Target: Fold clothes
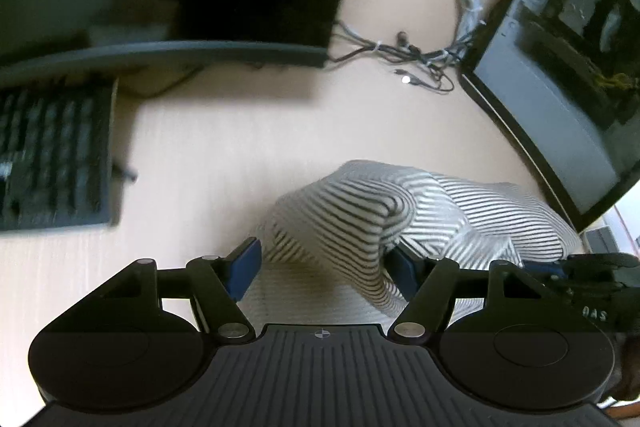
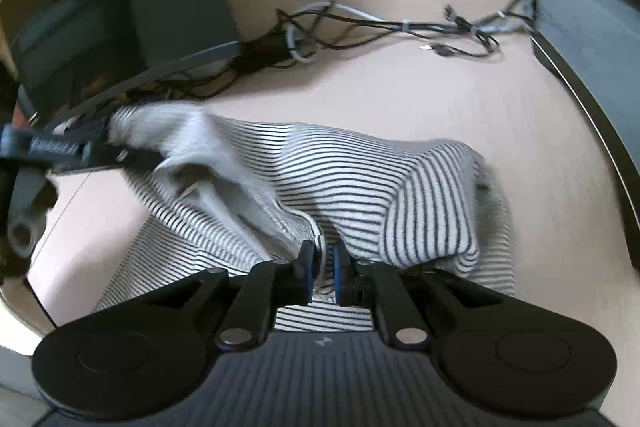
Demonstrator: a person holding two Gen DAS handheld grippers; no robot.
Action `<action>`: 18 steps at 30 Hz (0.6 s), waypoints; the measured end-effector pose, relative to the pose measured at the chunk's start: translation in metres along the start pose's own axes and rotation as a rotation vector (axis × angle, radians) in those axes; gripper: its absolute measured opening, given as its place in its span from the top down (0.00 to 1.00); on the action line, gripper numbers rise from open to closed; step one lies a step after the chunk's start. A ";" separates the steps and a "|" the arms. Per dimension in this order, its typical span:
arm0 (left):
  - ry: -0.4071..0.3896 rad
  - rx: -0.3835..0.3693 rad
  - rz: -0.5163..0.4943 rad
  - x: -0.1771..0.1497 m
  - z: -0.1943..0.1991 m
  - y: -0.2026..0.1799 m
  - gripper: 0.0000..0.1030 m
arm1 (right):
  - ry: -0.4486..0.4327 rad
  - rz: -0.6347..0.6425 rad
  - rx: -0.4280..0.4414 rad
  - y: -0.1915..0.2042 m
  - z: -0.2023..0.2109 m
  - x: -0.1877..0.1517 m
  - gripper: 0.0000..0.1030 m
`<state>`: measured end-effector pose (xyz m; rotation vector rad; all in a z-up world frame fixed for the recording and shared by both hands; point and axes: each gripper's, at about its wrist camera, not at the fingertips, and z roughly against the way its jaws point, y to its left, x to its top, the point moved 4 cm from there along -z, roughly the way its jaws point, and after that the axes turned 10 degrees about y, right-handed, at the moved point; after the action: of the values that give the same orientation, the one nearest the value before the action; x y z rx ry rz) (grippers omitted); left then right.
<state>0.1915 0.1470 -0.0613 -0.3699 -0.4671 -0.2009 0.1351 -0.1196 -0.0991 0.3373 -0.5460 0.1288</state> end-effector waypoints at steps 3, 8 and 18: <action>-0.116 -0.051 0.034 0.014 0.030 0.000 0.25 | 0.003 0.000 -0.012 -0.001 -0.001 -0.003 0.93; -0.246 -0.130 -0.003 0.044 0.057 -0.022 0.16 | 0.011 0.022 -0.036 0.001 0.004 -0.003 0.93; 0.104 -0.123 -0.077 -0.013 -0.012 -0.046 0.62 | -0.182 -0.042 -0.154 -0.028 0.066 0.034 0.43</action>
<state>0.1722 0.1015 -0.0640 -0.4599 -0.3674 -0.3230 0.1382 -0.1679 -0.0360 0.2110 -0.7244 0.0154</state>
